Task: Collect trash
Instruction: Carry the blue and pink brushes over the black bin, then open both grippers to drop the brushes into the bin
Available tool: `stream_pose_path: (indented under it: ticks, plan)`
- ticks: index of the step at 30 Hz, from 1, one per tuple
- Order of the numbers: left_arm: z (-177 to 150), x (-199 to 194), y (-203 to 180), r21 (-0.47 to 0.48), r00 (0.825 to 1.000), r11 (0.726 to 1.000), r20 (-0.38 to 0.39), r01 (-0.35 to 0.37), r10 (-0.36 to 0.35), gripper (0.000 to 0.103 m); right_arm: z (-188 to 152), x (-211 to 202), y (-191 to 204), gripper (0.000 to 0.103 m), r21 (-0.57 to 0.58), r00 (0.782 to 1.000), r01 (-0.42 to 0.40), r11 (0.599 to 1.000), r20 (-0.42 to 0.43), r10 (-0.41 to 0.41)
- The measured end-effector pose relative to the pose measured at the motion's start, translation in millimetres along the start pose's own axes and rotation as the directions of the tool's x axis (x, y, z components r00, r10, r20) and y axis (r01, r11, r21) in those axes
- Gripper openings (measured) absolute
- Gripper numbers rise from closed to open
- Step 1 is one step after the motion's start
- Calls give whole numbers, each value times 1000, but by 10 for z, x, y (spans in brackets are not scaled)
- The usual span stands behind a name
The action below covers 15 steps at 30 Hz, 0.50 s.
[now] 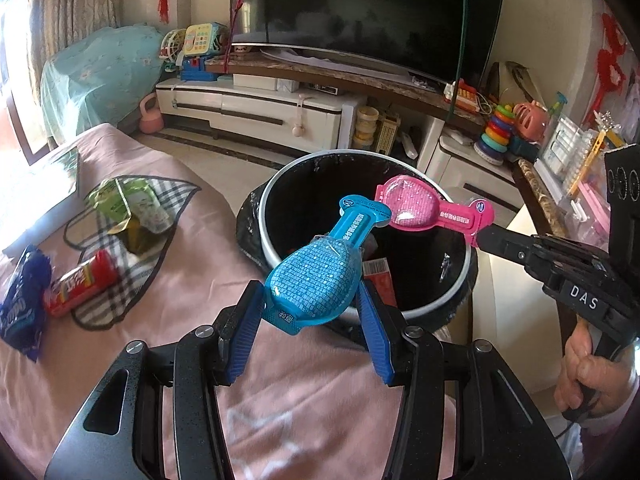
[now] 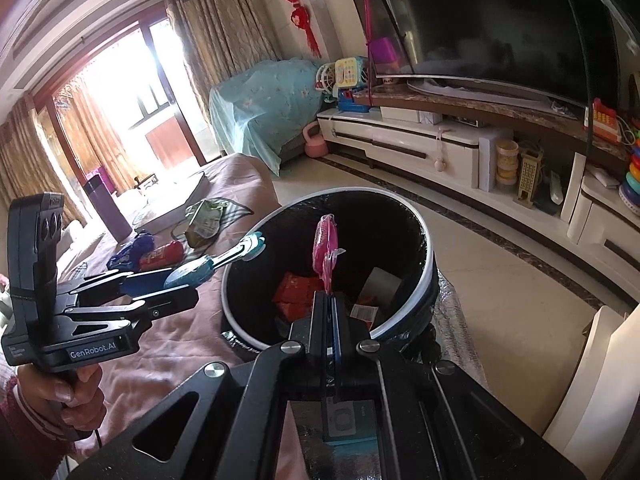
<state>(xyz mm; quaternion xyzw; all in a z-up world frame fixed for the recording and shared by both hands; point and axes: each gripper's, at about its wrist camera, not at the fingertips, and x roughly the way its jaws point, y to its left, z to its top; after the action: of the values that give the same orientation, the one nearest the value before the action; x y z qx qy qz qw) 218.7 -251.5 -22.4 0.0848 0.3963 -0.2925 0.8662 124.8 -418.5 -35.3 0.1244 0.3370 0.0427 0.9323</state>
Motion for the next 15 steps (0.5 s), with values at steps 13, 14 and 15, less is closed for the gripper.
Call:
stream_pose_path:
  ticks: [13,14,15]
  plan:
    - [123,212,-94,22,999,1000,-32,-1,2,48,59,154,-144,2,15,999,16,1000,-38,-16]
    - [138,229,-104,21,999,1000,-34,-1,2,48,63,165,-154,2,15,999,18,1000,-41,-18]
    - [141,235,-107,21,999,1000,-35,-1,2,48,70,174,-166,2,15,999,19,1000,-42,-18]
